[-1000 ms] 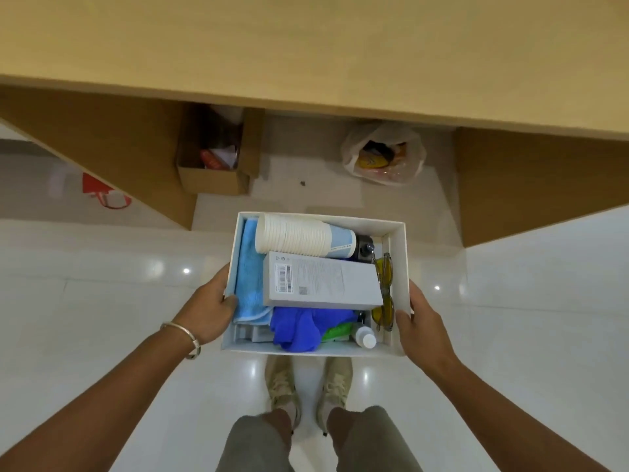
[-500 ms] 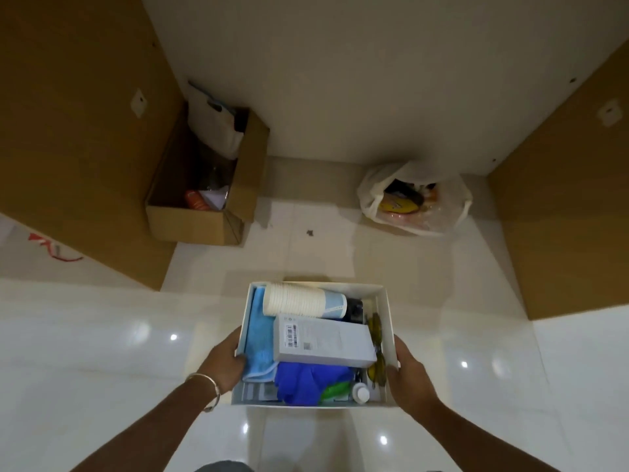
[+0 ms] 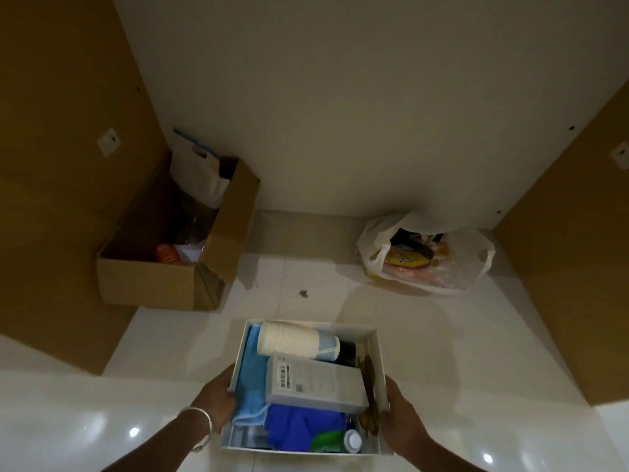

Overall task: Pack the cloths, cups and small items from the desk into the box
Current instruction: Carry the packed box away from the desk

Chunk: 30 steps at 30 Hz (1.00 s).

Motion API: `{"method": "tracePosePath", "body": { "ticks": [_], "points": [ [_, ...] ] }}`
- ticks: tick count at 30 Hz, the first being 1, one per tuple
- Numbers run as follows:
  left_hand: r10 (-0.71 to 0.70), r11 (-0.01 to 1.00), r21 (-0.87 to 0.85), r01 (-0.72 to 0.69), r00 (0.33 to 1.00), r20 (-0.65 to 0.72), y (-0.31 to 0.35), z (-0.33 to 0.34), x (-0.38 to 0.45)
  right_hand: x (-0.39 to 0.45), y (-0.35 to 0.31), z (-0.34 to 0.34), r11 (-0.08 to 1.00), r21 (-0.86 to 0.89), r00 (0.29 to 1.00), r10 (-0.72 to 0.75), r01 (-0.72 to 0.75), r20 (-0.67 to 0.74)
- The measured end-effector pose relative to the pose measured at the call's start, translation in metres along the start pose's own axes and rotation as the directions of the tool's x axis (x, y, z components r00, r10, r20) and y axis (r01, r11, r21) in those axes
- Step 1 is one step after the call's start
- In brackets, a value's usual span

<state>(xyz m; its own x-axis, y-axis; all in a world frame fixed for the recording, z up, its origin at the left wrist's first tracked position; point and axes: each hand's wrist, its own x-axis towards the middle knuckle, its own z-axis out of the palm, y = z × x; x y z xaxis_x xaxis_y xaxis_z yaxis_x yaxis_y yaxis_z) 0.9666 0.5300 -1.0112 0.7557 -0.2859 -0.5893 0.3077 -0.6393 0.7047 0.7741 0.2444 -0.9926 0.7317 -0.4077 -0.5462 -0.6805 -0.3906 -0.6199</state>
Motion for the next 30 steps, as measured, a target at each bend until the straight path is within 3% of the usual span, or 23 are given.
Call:
{"method": "tracePosePath", "body": {
  "ticks": [5,20,30],
  "points": [
    [0.073,0.996,0.049,-0.073,0.997,0.015,0.033,-0.004,0.029,0.044,-0.012,-0.01,0.999,0.039,0.996,-0.027,0.031,-0.09],
    [0.18,0.972,0.157,-0.176,0.984,-0.009,0.061,-0.015,0.111,0.126,-0.041,-0.039,0.989,-0.128,0.995,-0.083,0.075,-0.052],
    [0.197,0.951,0.257,-0.174,0.978,-0.067,0.074,-0.016,0.067,0.099,-0.054,-0.046,0.984,-0.15,0.996,0.088,-0.091,-0.029]
  ]
}}
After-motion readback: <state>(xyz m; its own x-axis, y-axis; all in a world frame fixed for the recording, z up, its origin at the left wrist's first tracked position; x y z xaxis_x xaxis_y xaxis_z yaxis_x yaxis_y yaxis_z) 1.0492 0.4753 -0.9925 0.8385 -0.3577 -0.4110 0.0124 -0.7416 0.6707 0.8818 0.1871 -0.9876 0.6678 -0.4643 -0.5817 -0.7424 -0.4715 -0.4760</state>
